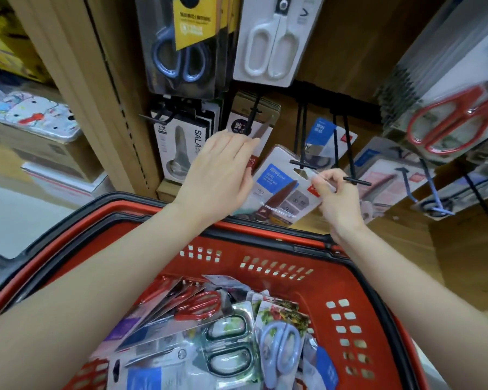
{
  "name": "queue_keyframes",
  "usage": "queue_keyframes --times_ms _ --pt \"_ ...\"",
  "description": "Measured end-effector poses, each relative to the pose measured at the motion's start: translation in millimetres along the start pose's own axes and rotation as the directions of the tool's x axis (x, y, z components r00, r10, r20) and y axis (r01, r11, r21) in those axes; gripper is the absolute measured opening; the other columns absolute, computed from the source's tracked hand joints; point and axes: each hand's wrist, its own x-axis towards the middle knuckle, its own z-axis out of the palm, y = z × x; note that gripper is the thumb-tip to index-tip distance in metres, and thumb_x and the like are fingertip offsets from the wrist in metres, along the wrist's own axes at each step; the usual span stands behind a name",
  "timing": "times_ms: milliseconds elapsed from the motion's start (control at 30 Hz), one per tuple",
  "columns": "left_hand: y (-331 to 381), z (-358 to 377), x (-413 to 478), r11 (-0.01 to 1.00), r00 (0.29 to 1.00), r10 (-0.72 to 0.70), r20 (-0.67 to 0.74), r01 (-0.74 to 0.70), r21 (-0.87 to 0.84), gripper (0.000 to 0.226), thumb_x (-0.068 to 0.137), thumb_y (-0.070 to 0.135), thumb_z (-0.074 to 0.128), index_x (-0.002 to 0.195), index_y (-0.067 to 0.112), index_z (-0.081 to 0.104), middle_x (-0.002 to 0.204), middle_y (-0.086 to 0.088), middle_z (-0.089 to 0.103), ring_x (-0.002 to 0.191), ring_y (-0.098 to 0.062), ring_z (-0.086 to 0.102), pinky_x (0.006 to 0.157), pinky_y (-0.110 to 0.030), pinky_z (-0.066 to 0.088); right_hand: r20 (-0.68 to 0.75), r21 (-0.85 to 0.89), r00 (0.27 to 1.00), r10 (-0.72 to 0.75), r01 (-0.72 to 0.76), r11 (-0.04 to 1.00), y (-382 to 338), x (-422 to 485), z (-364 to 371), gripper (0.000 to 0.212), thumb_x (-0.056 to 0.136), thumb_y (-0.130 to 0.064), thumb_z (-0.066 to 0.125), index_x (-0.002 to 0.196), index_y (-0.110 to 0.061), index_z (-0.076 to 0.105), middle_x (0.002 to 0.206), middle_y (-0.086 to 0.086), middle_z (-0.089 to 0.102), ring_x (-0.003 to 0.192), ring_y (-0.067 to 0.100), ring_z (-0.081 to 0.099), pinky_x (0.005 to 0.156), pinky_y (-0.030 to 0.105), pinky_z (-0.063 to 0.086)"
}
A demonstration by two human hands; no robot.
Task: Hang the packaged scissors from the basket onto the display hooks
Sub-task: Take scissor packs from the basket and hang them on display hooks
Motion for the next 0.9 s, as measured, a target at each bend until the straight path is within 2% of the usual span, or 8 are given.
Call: queue_keyframes --times_ms 133,267,367,433,600,667,833,900 --pt "-0.6 -0.5 -0.6 0.999 1.000 -0.014 0.004 0.014 -0.045 0.041 0.083 0.011 0.049 0.122 0.000 0.057 0.113 -0.014 0.061 0.109 -0.030 0.055 0.099 -0.031 0.029 -0.008 -0.012 1.000 0.016 -0.017 1.000 -4.1 1.0 14.0 0.023 0.092 -0.023 0.056 0.070 -0.026 0.051 0.084 0.007 0.064 0.092 0.032 0.063 0.088 0.055 0.048" --pt "-0.5 -0.9 -3.2 0.998 1.000 -0.011 0.025 0.012 -0.056 0.043 0.082 0.008 0.054 0.124 -0.001 0.054 0.114 -0.014 0.059 0.111 -0.030 0.053 0.101 -0.030 0.028 -0.012 0.022 1.000 -0.014 0.014 1.000 -5.2 3.6 27.1 0.016 0.093 -0.020 0.054 0.081 -0.010 0.053 0.091 0.018 0.063 0.092 0.036 0.061 0.088 0.054 0.048" --pt "-0.2 -1.2 -2.1 0.999 0.999 -0.011 0.032 0.013 -0.051 0.042 0.080 0.008 0.055 0.121 -0.002 0.055 0.111 -0.015 0.059 0.108 -0.031 0.054 0.099 -0.032 0.028 -0.047 0.055 0.999 0.009 -0.006 0.998 1.2 -3.1 23.6 0.022 0.094 -0.017 0.053 0.072 -0.021 0.050 0.080 0.006 0.058 0.084 0.024 0.057 0.085 0.041 0.044" --pt "-0.3 -1.2 -0.9 0.999 1.000 -0.007 0.025 0.008 -0.044 0.041 0.080 0.009 0.054 0.120 -0.002 0.056 0.108 -0.015 0.060 0.105 -0.031 0.055 0.097 -0.033 0.029 -0.072 0.080 0.997 0.009 -0.003 0.997 3.1 -6.9 17.4 0.024 0.093 -0.014 0.051 0.071 -0.022 0.048 0.077 -0.001 0.052 0.083 0.018 0.051 0.085 0.039 0.041" --pt "-0.4 0.9 -1.0 0.998 1.000 -0.021 0.015 0.022 -0.059 0.040 0.082 0.009 0.055 0.121 -0.001 0.056 0.109 -0.013 0.059 0.106 -0.029 0.054 0.096 -0.032 0.033 -0.081 0.099 0.997 -0.016 0.024 0.995 0.1 -8.1 12.8 0.026 0.092 -0.014 0.052 0.069 -0.025 0.048 0.079 -0.003 0.057 0.095 0.033 0.060 0.091 0.054 0.045" --pt "0.1 1.4 -0.9 0.998 1.000 -0.023 0.010 0.023 -0.061 0.040 0.081 0.009 0.056 0.120 -0.001 0.056 0.108 -0.013 0.059 0.105 -0.029 0.055 0.096 -0.032 0.030 -0.074 0.061 0.997 -0.026 0.030 0.998 -0.1 -6.0 17.9 0.023 0.092 -0.018 0.053 0.071 -0.027 0.049 0.080 -0.005 0.057 0.095 0.031 0.061 0.092 0.056 0.046" --pt "-1.4 0.6 -0.9 0.998 0.999 -0.004 0.040 0.006 -0.066 0.040 0.081 0.011 0.052 0.118 -0.001 0.056 0.107 -0.014 0.058 0.103 -0.030 0.054 0.094 -0.033 0.037 -0.095 0.056 0.990 -0.107 0.113 0.992 -7.4 -2.1 29.3 0.014 0.095 -0.011 0.047 0.087 -0.020 0.054 0.087 -0.009 0.056 0.093 0.014 0.053 0.089 0.035 0.044" --pt "-2.7 0.5 -0.7 0.998 0.999 0.003 0.046 0.000 -0.060 0.040 0.081 0.013 0.051 0.118 -0.001 0.056 0.108 -0.014 0.058 0.103 -0.030 0.054 0.095 -0.036 0.039 -0.105 0.090 0.987 -0.120 0.130 0.987 -8.0 -0.1 30.3 0.021 0.096 -0.008 0.045 0.085 -0.024 0.052 0.092 -0.002 0.057 0.092 0.016 0.054 0.092 0.038 0.045"
